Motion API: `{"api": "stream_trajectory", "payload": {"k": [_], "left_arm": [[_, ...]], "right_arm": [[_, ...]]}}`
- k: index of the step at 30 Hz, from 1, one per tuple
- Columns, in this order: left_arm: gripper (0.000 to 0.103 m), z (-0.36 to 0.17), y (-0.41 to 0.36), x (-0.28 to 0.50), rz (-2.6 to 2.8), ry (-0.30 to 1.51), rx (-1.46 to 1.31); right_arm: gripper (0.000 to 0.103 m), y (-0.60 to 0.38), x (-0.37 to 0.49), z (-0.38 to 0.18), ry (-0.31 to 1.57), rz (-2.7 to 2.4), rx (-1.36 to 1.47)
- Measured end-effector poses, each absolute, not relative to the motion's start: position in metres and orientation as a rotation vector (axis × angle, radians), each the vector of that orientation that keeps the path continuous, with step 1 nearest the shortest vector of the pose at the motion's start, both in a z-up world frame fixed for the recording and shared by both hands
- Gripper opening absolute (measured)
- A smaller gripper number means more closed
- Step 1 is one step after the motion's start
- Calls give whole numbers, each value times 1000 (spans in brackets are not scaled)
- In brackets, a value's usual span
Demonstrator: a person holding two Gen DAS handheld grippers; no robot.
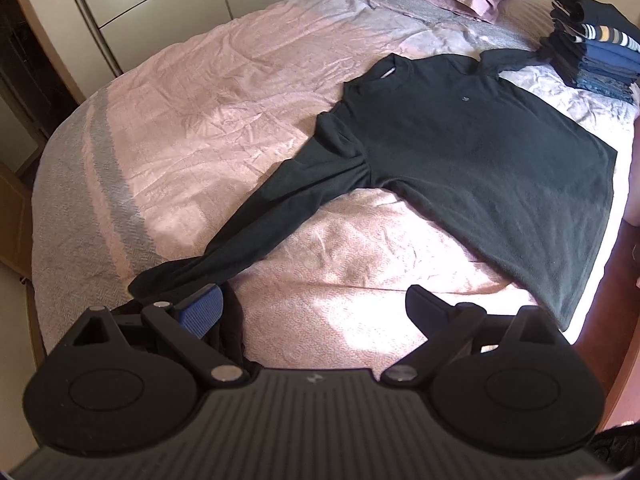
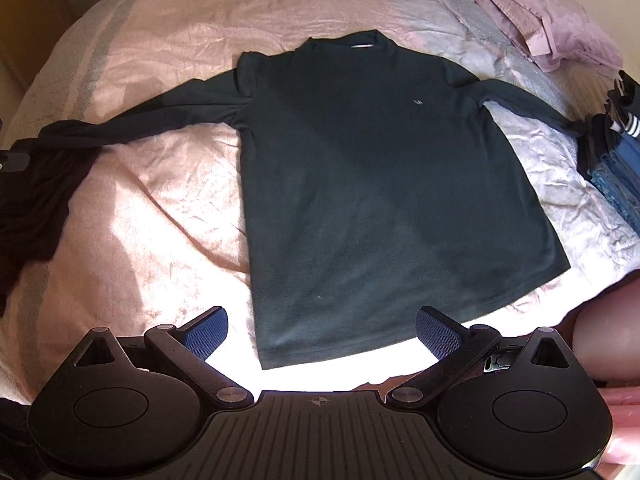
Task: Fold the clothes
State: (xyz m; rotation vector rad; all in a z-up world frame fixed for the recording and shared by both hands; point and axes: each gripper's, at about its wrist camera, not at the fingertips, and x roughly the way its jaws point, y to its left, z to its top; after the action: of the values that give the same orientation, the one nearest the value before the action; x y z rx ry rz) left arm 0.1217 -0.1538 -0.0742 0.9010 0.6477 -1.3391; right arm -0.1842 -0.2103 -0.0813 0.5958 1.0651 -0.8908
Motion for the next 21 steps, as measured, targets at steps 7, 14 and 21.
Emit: {"api": "stream_trajectory", "payload": {"k": [7, 14, 21], "left_arm": [[96, -68, -117, 168, -1197, 659, 856], [96, -91, -103, 254, -1137, 649, 843], [96, -135, -117, 317, -1117, 653, 835]], "right_arm": [[102, -215, -118, -88, 946, -594, 572], [60, -208, 14, -105, 881, -379, 369], [42, -206, 165, -168, 867, -180, 146]]}}
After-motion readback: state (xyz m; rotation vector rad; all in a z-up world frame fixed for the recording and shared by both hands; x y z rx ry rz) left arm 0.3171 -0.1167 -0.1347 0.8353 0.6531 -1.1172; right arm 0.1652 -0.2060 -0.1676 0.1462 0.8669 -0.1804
